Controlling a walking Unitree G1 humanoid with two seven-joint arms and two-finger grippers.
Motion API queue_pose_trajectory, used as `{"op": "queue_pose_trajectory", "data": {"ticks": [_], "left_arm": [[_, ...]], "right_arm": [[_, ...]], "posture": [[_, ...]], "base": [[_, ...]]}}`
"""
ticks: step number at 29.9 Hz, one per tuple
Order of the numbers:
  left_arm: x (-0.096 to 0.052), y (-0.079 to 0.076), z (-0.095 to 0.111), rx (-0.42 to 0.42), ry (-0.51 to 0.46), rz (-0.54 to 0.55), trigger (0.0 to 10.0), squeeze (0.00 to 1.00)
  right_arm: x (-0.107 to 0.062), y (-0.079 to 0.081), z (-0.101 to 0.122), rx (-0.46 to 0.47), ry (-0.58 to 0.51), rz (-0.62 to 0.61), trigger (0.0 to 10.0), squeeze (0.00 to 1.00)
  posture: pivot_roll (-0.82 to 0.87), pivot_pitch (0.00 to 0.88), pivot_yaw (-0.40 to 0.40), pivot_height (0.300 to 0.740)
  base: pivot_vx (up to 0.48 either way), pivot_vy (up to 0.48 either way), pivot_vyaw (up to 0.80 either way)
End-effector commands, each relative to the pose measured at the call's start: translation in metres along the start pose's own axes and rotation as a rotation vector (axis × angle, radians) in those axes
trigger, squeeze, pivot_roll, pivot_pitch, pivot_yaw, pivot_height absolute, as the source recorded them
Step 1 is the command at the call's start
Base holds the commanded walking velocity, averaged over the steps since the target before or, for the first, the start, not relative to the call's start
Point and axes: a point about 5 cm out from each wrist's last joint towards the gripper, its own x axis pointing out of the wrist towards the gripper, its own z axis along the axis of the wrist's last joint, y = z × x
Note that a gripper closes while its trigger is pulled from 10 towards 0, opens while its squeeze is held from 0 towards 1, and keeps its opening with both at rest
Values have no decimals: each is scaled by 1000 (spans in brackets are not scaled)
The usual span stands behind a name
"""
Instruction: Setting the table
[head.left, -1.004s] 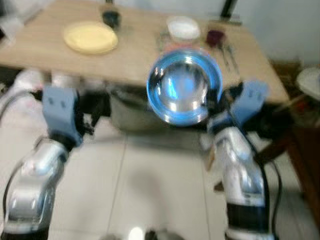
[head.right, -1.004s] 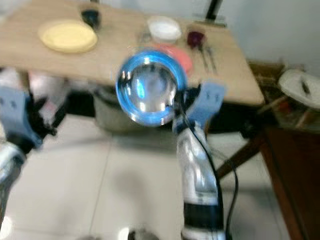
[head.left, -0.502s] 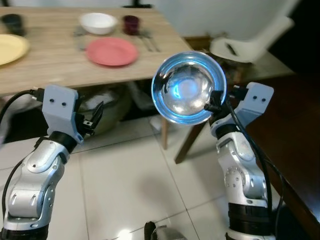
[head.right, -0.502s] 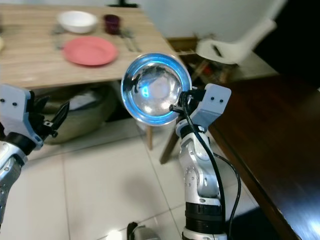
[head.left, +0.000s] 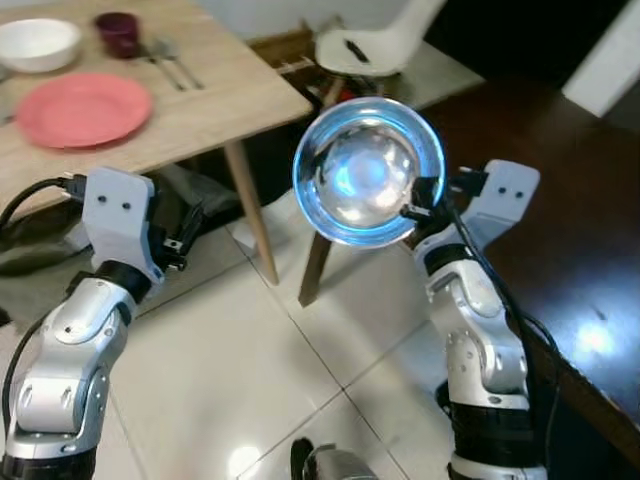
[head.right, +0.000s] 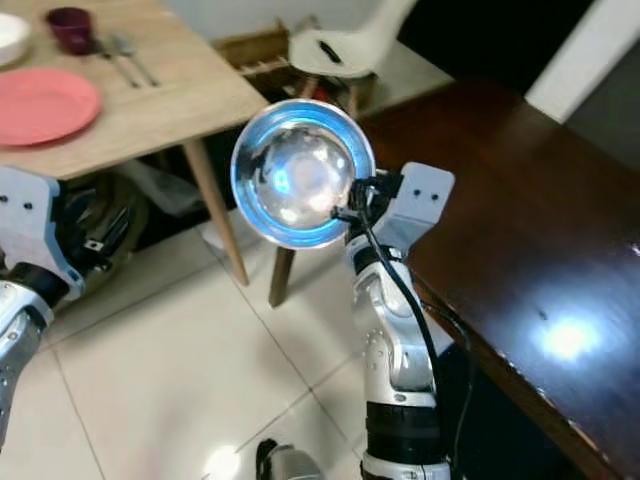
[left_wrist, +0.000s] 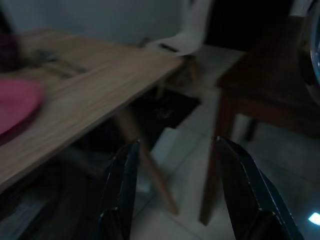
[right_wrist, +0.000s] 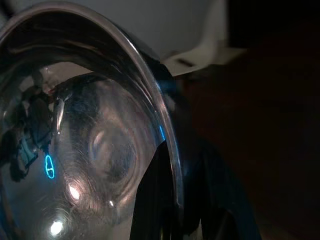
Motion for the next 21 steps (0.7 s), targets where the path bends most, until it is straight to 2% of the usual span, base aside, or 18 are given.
{"op": "queue_pose_trajectory", "data": {"ticks": [1, 9, 16, 21], "left_arm": [[-1, -2, -3, 0, 14, -8, 10000, 0], [0, -4, -3, -5, 12, -11, 10000, 0], [1, -9, -5, -61, 24, -55, 10000, 0], [4, -8, -9, -53, 26, -40, 10000, 0]], "right_arm": [[0, -3, 7, 8, -33, -10, 10000, 0], [1, -4, 9, 6, -43, -14, 10000, 0], [3, -6, 11, 7, -53, -21, 10000, 0], [4, -11, 13, -39, -44, 0, 10000, 0]], "posture": [[-39, 59, -39, 740], [-40, 56, -36, 740], [-38, 50, -32, 740], [-49, 47, -39, 740]], "base": [[0, 0, -800], [0, 0, -800], [0, 0, -800], [0, 0, -800]]}}
